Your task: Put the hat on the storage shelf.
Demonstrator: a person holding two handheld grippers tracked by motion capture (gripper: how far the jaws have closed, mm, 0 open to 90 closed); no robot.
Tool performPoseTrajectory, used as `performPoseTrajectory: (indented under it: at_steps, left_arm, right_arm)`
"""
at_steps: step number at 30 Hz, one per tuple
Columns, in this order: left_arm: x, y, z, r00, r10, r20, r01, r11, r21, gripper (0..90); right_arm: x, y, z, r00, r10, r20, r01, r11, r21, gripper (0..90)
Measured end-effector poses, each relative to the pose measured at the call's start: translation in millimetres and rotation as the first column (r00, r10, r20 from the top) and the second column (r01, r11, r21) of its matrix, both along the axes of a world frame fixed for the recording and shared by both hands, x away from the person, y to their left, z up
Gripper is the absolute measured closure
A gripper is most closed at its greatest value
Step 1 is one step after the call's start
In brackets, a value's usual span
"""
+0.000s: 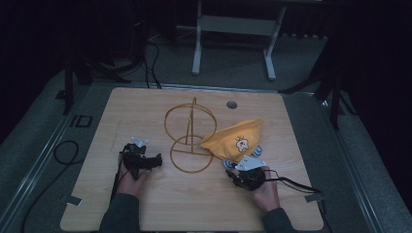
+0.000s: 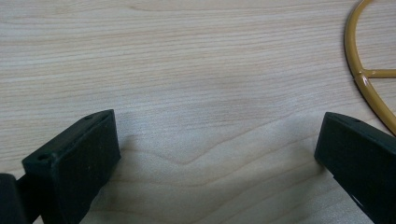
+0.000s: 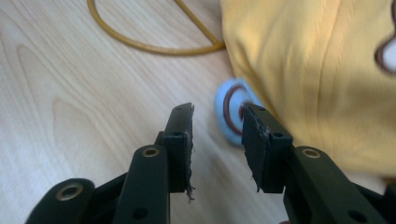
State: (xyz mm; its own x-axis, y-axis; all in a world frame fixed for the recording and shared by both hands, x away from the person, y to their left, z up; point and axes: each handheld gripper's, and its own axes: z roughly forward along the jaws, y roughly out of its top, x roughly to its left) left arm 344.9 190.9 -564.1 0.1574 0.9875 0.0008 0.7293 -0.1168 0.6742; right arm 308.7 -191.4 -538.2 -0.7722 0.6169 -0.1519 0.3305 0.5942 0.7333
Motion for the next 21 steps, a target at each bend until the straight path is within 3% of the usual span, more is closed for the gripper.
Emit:
performPoseTrajectory:
  at_steps: [10, 15, 20, 21]
  left_arm:
    - [0.0, 0.0, 0.0, 1.0, 0.0, 0.0, 0.0, 1.0, 0.0, 0.0]
    - [0.0, 0.0, 0.0, 1.0, 0.0, 0.0, 0.0, 1.0, 0.0, 0.0]
    - [0.0, 0.0, 0.0, 1.0, 0.0, 0.0, 0.0, 1.0, 0.0, 0.0]
    - [0.0, 0.0, -0.1, 1.0, 0.0, 0.001, 0.0, 1.0, 0.0, 0.0]
  right_arm:
    - [14.9, 9.5, -0.7, 0.9998, 0.021, 0.0, -0.021, 0.999, -0.036, 62.4]
    - [21.4, 13.4, -11.0, 0.9997, 0.02, -0.013, -0.021, 0.995, -0.094, 59.1]
    - [25.5, 11.4, -11.6, 0.9996, 0.004, -0.027, -0.006, 0.997, -0.077, 62.0]
    - [28.5, 9.4, -11.6, 0.9993, -0.011, -0.036, 0.008, 0.997, -0.071, 67.6]
